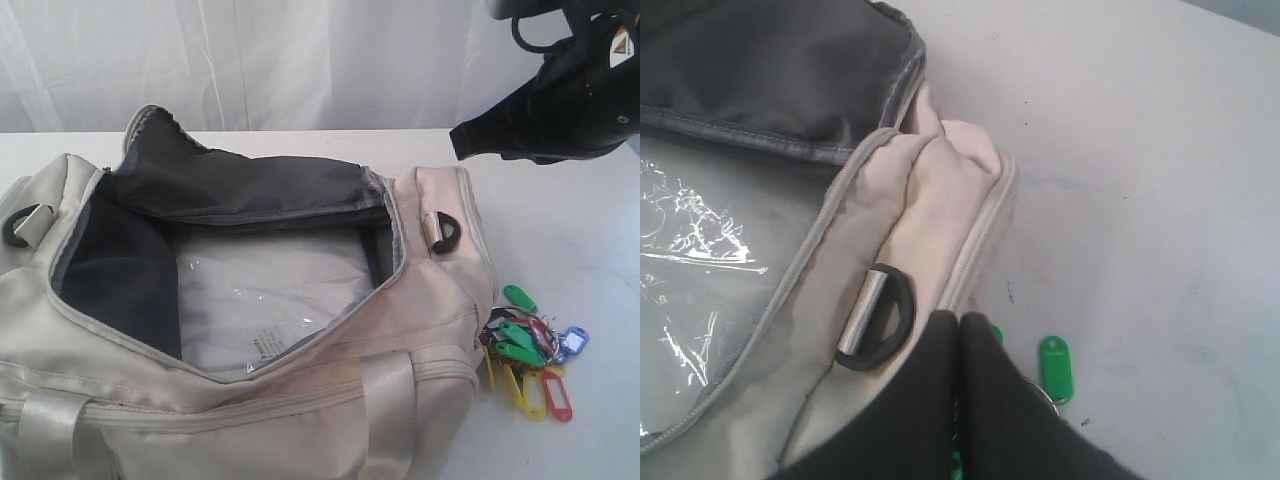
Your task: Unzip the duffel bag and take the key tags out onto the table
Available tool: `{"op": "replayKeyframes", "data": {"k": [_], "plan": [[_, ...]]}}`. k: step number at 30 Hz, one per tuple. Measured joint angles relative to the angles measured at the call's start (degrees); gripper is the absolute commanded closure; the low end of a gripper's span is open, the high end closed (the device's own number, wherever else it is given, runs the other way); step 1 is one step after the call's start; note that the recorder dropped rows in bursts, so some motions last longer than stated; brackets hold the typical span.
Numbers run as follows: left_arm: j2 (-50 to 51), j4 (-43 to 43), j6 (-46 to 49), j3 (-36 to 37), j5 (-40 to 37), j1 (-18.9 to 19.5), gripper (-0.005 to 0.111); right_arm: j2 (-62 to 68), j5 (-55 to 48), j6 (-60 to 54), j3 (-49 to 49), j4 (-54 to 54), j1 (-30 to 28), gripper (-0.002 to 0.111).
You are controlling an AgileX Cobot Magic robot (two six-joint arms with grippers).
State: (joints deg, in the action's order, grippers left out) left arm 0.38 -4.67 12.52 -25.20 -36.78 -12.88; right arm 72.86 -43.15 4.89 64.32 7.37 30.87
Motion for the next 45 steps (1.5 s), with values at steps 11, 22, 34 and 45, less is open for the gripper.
{"op": "replayKeyframes", "data": {"k": [11, 22, 34, 45], "plan": [[0.0, 0.0, 0.0, 0.0, 0.0, 0.0, 0.107, 0.0, 0.0, 0.0, 0.0, 0.0, 0.0, 0.108], [0.0, -3.9, -7.9, 13.4, 25.9, 0.0, 0.107, 0.0, 0.0, 0.0, 0.0, 0.0, 0.0, 0.108], [-0.1, -4.7, -24.9, 24.8, 33.9, 1.8, 0.107, 0.0, 0.2, 0.1, 0.0, 0.0, 0.0, 0.108], [-0.1, -2.8, -10.5, 25.0, 25.0, 8.7, 0.107, 0.0, 0.2, 0.1, 0.0, 0.0, 0.0, 0.108]]}}
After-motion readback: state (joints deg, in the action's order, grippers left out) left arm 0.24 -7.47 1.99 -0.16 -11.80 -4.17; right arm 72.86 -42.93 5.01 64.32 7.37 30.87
